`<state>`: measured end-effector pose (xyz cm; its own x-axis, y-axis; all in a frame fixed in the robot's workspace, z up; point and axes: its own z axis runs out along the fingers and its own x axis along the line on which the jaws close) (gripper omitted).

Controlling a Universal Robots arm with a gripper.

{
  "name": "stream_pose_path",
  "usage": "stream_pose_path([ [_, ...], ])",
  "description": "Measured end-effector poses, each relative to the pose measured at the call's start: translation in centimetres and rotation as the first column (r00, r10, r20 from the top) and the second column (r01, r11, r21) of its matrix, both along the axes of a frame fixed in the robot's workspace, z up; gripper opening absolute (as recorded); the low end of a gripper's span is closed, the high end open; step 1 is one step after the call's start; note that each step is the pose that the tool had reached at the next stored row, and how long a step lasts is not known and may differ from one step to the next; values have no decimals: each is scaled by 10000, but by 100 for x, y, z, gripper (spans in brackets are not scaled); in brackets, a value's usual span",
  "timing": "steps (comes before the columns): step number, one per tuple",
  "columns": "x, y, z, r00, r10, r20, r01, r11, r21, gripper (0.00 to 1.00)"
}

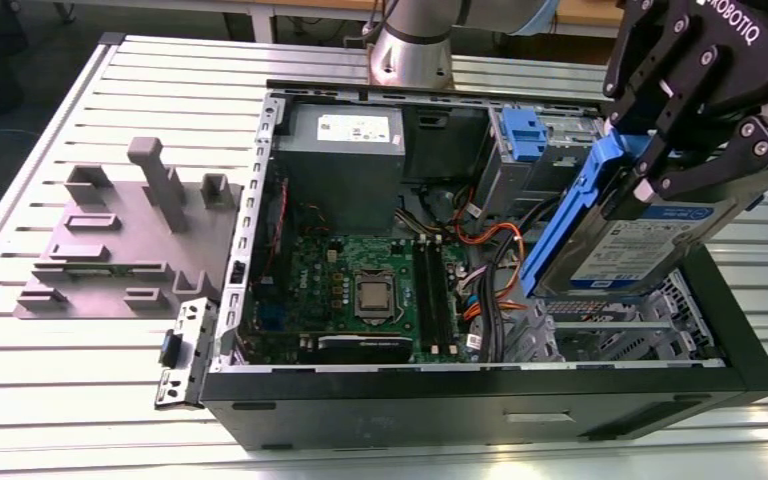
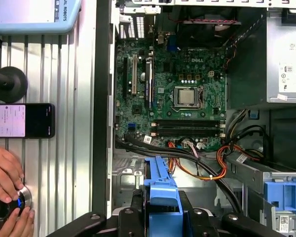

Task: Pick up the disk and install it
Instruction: 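Insert the disk into the insertion slot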

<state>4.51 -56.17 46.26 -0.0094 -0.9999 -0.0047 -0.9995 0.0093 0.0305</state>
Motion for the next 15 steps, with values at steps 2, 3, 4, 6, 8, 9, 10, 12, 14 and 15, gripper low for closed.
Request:
stream_pose_path([
  [2,15,0,-2,10000,1,0,-1,10000,1,37],
  [3,27,0,-4,10000,0,0,0,10000,1,37],
  [4,41,0,-6,10000,1,0,-1,10000,2,37],
  [6,65,-2,-12,10000,0,0,0,10000,1,37],
  [8,85,-5,-21,10000,0,0,0,10000,2,37],
  [9,96,-7,-25,10000,0,0,0,10000,0,37],
  [10,107,-10,-30,10000,-1,0,1,10000,0,37],
  [12,129,-18,-42,10000,-2,1,2,10000,2,37],
  [14,144,-25,-52,10000,-7,0,7,10000,2,37],
  [15,151,-27,-55,10000,-10,0,10,10000,-1,37],
])
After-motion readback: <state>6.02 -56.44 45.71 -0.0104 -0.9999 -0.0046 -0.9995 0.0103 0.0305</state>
